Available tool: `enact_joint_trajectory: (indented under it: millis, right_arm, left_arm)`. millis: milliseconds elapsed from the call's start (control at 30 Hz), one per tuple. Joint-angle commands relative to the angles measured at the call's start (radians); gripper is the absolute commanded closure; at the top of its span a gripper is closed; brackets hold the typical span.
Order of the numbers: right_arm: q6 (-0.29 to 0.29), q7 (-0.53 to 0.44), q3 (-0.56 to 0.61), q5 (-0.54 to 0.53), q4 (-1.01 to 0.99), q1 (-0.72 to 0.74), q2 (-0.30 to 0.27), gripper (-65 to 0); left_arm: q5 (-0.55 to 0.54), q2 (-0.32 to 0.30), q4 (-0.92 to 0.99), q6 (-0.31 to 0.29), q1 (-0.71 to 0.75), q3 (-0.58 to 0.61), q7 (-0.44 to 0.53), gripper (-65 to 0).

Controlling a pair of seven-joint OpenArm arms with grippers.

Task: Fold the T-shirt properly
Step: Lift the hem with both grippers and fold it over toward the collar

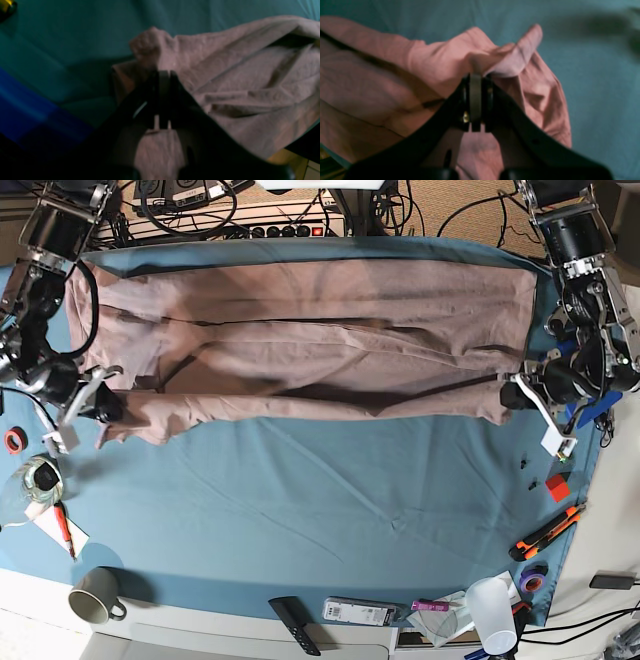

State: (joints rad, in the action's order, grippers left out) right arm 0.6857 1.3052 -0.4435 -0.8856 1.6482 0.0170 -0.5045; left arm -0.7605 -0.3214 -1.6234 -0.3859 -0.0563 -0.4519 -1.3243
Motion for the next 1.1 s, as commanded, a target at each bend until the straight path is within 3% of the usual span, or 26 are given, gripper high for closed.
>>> enact_joint_trajectory:
  millis: [0,267,700,1067]
  right_arm:
    - [0.011,-0.014,-0.027,-0.02,0.016,0.005,-0.024,0.0]
    - [0.012,0.044,-0.136,-0.098,0.017,-0.042,-0.024,0.0]
    - [0.012,0.058,-0.141,-0.12,0.066,-0.146,-0.019,0.0]
    - [0.012,0.061,-0.169,-0.117,0.139,-0.228,-0.019,0.0]
  left_arm:
    - [-0.018,-0.014,-0.02,-0.001,-0.013,-0.003,0.013,0.0]
    - [-0.018,-0.014,-0.055,-0.001,0.004,-0.003,0.011,0.0]
    - [0.0,-0.014,-0.19,-0.001,0.117,-0.006,0.024,0.0]
    - [-0.005,-0.014,-0.216,-0.001,0.183,-0.079,0.031,0.0]
